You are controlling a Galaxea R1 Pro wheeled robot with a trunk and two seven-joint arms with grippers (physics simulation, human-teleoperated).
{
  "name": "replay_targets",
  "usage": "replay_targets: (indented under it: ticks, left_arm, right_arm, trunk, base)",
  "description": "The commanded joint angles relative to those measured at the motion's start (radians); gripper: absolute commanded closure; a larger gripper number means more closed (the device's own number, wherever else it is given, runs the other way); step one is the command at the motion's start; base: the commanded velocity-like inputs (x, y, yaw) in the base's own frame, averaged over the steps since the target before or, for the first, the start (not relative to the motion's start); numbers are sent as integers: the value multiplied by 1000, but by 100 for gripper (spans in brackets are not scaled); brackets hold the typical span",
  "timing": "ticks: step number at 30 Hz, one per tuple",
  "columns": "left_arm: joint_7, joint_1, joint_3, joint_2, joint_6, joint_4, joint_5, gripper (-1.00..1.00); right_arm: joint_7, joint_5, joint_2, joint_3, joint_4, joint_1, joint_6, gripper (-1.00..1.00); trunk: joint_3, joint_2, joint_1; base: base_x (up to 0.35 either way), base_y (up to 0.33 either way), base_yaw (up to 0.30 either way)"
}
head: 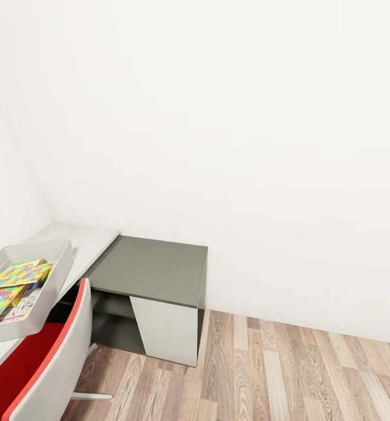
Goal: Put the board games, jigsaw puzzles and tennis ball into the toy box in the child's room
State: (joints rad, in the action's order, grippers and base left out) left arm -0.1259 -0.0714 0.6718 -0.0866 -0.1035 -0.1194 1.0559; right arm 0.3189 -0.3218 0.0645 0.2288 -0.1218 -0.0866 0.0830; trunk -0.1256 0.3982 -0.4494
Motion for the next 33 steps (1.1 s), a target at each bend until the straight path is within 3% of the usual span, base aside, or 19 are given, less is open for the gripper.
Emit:
replay_targets:
  ticks: [1, 33]
  left_arm:
    - [-9, -1, 8, -1, -5, -6, 7, -100]
    - [-9, -1, 6, 1, -4, -6, 7, -100]
  right_arm:
    - [2, -11, -2, 6, -2, 0, 6, -100]
    - [2, -12, -5, 7, -1, 1, 6, -100]
  trunk:
    - [-2, 2, -1]
    - [-2, 2, -1]
  base:
    - [0, 0, 0]
    - [0, 0, 0]
